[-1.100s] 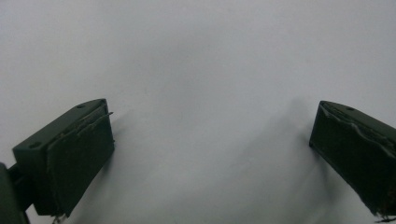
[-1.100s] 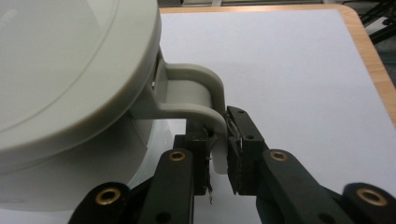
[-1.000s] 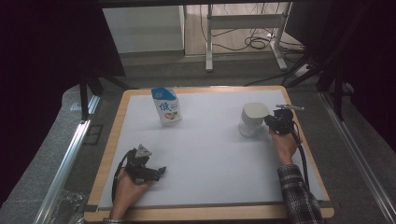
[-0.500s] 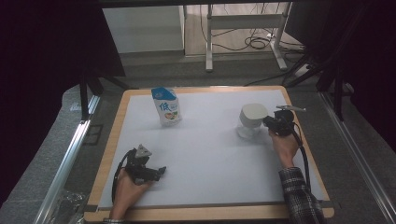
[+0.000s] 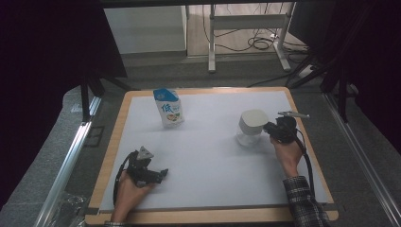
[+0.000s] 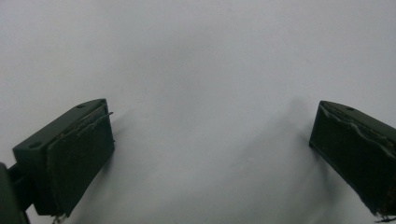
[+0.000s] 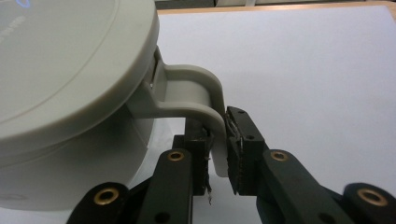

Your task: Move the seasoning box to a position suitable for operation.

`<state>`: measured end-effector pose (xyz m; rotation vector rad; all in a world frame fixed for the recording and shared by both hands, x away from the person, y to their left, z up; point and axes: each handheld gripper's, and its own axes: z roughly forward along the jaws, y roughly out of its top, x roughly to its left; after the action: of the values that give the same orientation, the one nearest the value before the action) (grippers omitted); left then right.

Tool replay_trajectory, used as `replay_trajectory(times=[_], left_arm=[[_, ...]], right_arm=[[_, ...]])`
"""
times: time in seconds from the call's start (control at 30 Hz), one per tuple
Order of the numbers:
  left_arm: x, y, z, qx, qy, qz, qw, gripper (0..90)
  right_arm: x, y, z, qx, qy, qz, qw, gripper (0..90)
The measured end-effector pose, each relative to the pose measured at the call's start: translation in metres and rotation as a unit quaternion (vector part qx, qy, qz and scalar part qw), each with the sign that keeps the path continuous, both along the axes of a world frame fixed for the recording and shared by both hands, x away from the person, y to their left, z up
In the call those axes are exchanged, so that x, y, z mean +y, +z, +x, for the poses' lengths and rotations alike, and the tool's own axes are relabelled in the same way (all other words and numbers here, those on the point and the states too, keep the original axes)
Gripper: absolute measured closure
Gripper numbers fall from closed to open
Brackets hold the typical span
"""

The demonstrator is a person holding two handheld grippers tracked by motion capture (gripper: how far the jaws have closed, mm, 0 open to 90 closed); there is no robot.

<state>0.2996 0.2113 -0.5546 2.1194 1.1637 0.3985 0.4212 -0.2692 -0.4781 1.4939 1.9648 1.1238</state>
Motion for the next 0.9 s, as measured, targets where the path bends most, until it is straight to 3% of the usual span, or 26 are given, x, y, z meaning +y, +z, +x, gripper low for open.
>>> replay_trajectory(times=[0.47,0.9], left_arm=[[0.0,0.0,0.0,0.0,0.001,0.0,1.0,0.0],[0.0,0.0,0.0,0.0,0.0,0.0,1.0,0.0]], right_arm=[[0.01,0.002,-0.028,-0.003,0.027,0.003,0.9996,79.4],[0.038,0.001,-0.06,-0.004,0.061,-0.009,0.9981,79.1]])
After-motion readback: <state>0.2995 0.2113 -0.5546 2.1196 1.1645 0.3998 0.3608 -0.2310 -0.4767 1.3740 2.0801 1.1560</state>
